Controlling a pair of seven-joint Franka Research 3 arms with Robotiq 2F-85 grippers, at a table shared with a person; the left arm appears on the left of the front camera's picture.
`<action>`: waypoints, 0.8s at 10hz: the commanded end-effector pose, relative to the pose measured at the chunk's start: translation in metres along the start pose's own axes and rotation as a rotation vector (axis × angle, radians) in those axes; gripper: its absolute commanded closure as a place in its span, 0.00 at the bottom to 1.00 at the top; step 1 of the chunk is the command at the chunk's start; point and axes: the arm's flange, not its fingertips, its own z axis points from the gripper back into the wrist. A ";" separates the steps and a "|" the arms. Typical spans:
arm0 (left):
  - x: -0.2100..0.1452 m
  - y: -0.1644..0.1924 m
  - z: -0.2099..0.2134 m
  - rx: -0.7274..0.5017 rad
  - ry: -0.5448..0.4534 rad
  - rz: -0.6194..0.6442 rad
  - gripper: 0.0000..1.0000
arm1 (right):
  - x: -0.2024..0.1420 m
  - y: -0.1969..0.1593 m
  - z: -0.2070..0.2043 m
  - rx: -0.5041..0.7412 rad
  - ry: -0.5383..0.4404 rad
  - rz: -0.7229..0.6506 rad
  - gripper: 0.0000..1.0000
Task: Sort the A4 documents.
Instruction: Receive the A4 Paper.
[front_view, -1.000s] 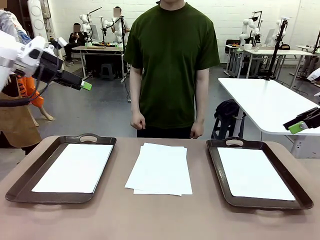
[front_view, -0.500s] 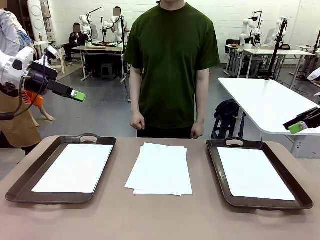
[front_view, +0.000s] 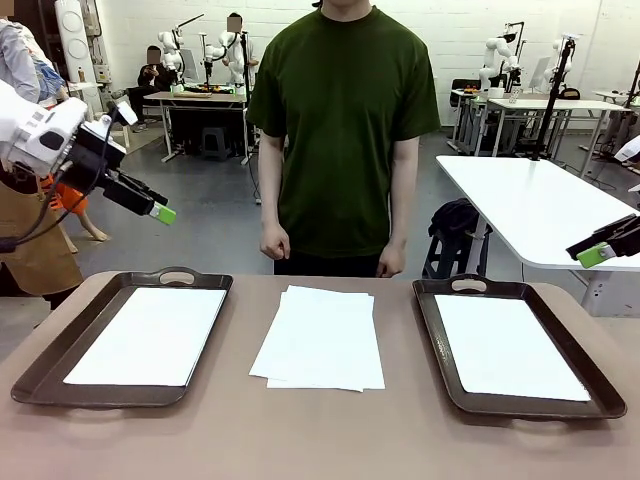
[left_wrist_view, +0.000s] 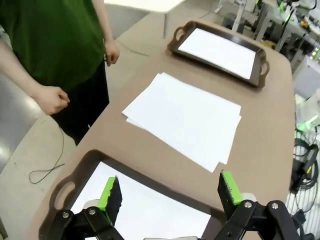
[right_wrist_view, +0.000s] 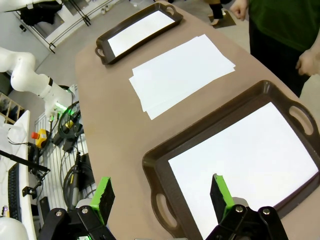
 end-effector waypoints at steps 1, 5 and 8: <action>-0.011 -0.004 -0.008 0.027 0.021 -0.008 0.00 | 0.000 0.001 0.000 0.005 -0.001 0.006 0.00; -0.010 -0.003 -0.007 0.051 -0.011 0.033 0.00 | 0.000 0.001 0.000 0.005 -0.001 0.006 0.00; -0.012 0.001 -0.005 0.032 0.013 0.017 0.00 | 0.000 0.001 0.000 0.005 -0.001 0.006 0.00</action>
